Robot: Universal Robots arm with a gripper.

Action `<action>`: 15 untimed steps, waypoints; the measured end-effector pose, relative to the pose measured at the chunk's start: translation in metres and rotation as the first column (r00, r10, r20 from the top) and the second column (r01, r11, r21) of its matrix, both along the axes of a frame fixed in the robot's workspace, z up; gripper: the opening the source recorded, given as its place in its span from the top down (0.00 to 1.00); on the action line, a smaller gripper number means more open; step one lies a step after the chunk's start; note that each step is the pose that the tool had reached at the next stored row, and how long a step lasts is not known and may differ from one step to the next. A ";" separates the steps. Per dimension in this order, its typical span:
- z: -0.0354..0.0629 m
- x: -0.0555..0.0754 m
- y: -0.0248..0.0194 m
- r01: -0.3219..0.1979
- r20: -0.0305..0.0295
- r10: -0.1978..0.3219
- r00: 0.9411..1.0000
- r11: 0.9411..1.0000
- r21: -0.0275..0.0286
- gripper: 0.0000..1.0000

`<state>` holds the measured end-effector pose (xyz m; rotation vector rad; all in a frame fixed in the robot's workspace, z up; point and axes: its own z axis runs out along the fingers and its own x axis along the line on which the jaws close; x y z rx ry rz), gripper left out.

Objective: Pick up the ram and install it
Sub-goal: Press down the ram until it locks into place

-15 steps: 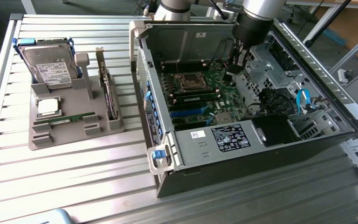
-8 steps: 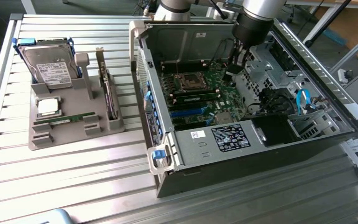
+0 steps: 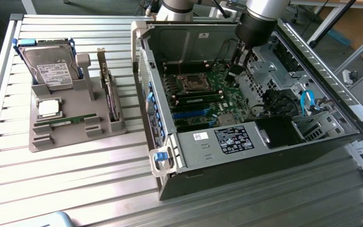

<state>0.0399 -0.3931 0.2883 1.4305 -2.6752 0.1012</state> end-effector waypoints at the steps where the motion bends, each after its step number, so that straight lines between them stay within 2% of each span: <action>1: 0.0000 0.000 0.0000 0.005 0.000 -0.005 1.000 1.000 0.000 0.89; 15: 0.0000 0.000 0.0000 0.087 0.000 -0.087 0.996 0.996 0.000 0.89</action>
